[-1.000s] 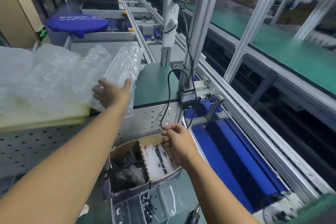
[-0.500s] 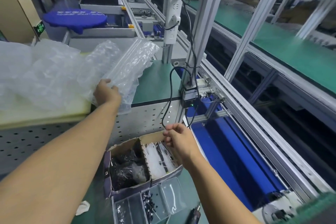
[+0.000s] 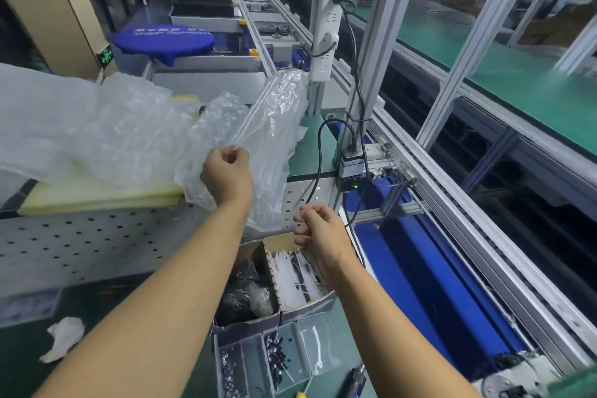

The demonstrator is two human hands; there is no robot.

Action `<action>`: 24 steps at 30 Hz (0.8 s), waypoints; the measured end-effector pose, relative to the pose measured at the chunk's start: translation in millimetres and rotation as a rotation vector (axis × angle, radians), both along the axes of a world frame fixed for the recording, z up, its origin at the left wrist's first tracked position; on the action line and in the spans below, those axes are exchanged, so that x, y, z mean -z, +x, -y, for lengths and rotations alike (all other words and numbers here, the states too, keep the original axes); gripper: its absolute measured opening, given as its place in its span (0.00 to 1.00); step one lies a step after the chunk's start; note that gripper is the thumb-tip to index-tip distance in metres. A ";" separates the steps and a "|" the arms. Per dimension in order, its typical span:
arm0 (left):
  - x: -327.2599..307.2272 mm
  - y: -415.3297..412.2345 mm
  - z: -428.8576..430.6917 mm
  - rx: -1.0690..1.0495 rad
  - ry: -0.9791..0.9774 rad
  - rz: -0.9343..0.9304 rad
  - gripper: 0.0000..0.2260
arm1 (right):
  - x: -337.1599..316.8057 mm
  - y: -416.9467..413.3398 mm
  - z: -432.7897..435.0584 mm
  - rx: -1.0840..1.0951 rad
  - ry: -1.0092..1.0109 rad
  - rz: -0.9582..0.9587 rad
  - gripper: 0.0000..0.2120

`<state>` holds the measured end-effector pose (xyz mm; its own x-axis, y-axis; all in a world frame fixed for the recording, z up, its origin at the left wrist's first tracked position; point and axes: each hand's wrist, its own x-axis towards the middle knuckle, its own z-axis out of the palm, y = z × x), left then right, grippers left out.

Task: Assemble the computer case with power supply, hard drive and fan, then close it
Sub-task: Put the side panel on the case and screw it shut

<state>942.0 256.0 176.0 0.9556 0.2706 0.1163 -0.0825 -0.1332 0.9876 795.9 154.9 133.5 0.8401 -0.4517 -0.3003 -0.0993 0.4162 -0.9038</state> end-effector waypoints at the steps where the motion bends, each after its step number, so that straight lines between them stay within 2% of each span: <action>1: -2.4 -8.7 0.2 0.006 -0.021 0.010 0.02 | -1.1 0.0 0.7 -0.003 -0.001 -0.005 0.03; 4: -10.5 -35.7 0.1 0.017 -0.054 0.078 0.02 | -5.9 -0.6 1.0 -0.010 0.001 -0.034 0.13; 7: -20.6 -65.7 0.1 0.028 -0.037 0.192 0.04 | -13.3 -1.8 -1.2 -0.039 0.096 -0.010 0.25; 10: -29.2 -100.5 2.6 0.054 -0.018 0.281 0.08 | -22.7 -2.7 -1.8 -0.100 0.155 0.004 0.42; 11: -30.3 -111.9 4.0 0.067 -0.012 0.279 0.08 | -25.6 -3.8 -1.3 -0.120 0.185 0.021 0.43; 13: -29.7 -134.4 7.4 0.101 -0.013 0.242 0.05 | -33.3 -10.2 -1.5 -0.142 0.217 0.053 0.37; 16: -23.0 -170.3 14.4 0.175 0.009 0.191 0.06 | -34.4 -20.7 2.7 -0.150 0.298 0.072 0.45; 17: -19.5 -183.3 17.2 0.203 0.033 0.181 0.07 | -32.9 -25.6 5.8 -0.155 0.336 0.098 0.44; 20: -7.5 -220.2 27.5 0.297 0.170 0.146 0.09 | -31.8 -47.1 22.1 -0.203 0.441 0.154 0.32; 24: 3.5 -256.6 40.5 0.368 0.389 0.100 0.10 | -30.8 -89.6 52.8 -0.246 0.401 -0.050 0.45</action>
<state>685.3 215.4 172.5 0.9584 -0.1604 0.2363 -0.2834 -0.4317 0.8563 706.3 102.1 164.2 0.8877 -0.0812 -0.4531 -0.2780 0.6901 -0.6683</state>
